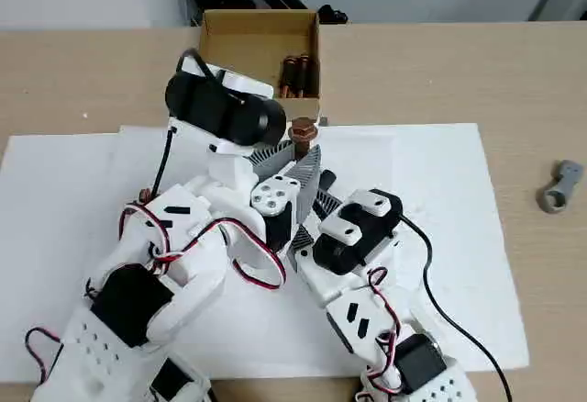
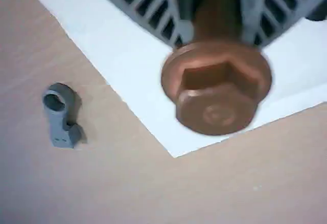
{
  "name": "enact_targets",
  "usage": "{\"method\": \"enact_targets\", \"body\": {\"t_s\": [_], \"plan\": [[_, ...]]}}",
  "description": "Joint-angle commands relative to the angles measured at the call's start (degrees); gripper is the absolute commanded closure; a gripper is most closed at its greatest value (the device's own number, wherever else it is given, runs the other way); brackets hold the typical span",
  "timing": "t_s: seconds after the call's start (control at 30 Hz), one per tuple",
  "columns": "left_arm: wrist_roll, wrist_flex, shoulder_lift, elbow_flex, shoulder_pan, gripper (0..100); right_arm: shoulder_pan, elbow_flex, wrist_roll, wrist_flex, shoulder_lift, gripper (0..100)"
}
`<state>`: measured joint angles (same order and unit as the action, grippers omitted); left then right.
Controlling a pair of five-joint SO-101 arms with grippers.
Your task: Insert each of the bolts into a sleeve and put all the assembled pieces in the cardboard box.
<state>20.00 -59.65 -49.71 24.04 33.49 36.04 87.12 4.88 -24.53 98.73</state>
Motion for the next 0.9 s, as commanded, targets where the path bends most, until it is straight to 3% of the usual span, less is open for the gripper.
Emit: {"method": "enact_targets", "body": {"t_s": [0.0,0.27,0.87], "plan": [[-0.3,2.2,0.2,0.1,-3.5,99,0.5,-0.4,-0.4,0.9,0.4,99.5],[0.3,10.0,0.1,7.7,-5.1,99,0.5,-0.4,-0.4,0.9,0.4,99.5],[2.2,9.8,0.2,8.1,-4.7,99,0.5,-0.4,-0.4,0.9,0.4,99.5]]}}
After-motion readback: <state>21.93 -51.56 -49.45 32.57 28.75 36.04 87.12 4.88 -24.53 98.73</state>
